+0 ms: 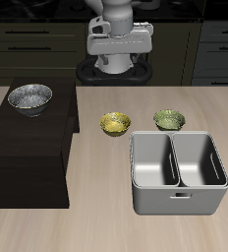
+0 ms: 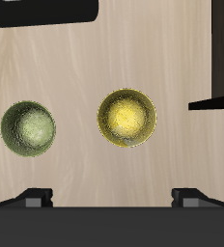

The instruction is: Stack the green bowl on the black bowl

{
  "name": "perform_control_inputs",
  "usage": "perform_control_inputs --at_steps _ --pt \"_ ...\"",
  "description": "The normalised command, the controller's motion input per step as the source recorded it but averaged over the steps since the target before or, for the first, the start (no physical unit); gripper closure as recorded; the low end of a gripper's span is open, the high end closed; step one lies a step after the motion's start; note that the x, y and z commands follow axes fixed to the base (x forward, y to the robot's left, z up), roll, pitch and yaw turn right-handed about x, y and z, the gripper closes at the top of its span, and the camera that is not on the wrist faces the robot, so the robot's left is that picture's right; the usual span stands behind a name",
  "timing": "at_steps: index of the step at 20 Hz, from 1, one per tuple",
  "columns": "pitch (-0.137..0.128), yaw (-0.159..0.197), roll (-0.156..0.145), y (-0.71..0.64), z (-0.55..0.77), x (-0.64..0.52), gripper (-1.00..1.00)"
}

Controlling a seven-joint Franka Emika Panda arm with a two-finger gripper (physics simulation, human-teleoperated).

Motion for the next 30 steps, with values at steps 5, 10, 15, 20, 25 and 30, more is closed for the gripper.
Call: perform_control_inputs --at_steps 5,10,15,20,25,30 --pt "-0.017 -0.013 0.017 0.26 0.01 0.0 -1.0" --pt "-0.018 -0.022 0.01 0.34 0.03 -0.01 -1.0" --pt "-0.015 -0.012 0.027 0.43 -0.02 -0.03 -1.0" --pt "-0.041 -0.007 -0.002 0.41 -0.03 0.03 -1.0" --pt "-0.052 0.048 0.0 0.26 -0.05 0.03 -1.0" --pt "-0.029 -0.006 0.001 0.29 -0.11 0.02 -1.0"
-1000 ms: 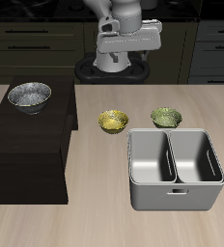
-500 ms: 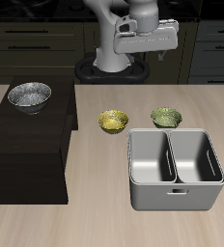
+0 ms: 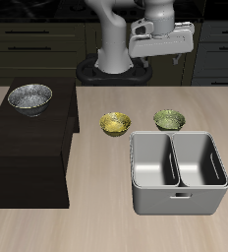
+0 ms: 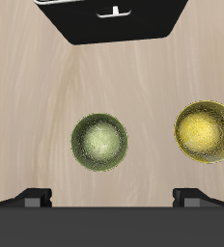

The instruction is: Stack the green bowl on the black bowl

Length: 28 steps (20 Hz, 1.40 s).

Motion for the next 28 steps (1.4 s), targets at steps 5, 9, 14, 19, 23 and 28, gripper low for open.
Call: perform_control_inputs --at_steps 5,9,14,19,23,28 --pt "0.033 0.024 -0.006 0.41 -0.21 0.09 -1.0" --pt "0.002 0.018 -0.01 0.45 -0.15 0.04 -1.0" --pt "-0.028 0.04 -0.017 0.32 -0.13 -0.02 -1.0" --pt "0.017 -0.015 -0.028 0.19 -0.15 0.06 -1.0" --pt "-0.026 0.047 0.028 0.13 -0.17 0.0 -1.0" --pt "-0.033 -0.008 -0.053 -0.06 -0.17 0.11 -1.0"
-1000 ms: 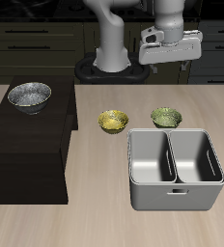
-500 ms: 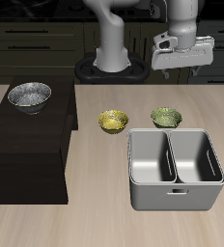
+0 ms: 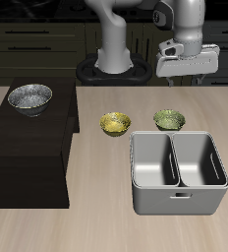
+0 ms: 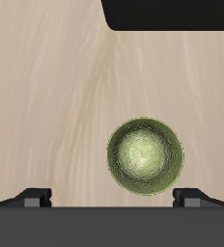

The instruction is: Stack the green bowl on the black bowl

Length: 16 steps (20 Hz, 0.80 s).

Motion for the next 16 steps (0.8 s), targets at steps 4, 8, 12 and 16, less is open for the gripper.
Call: perform_control_inputs --at_steps 4,8,12,16 --pt "-0.014 0.018 -0.011 0.05 -0.26 0.03 -1.0" --pt "-0.015 -0.026 0.009 0.03 -0.22 0.01 -1.0" --pt "-0.002 -0.008 -0.013 -0.01 -0.25 0.01 -1.0" --pt "-0.005 0.035 0.017 -0.04 -0.27 0.06 -1.0"
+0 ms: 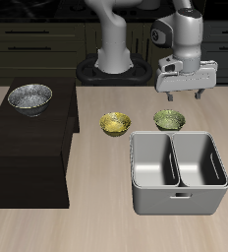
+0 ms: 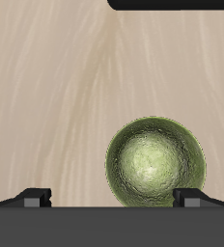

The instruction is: Stack the green bowl on the black bowl

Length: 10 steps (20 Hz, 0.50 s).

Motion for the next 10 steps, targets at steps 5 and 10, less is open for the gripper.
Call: perform_control_inputs --at_steps 5,10 --pt "0.021 0.02 0.006 0.02 -0.21 0.07 -1.0" --pt "0.055 0.015 0.017 0.02 -0.37 0.07 -1.0"
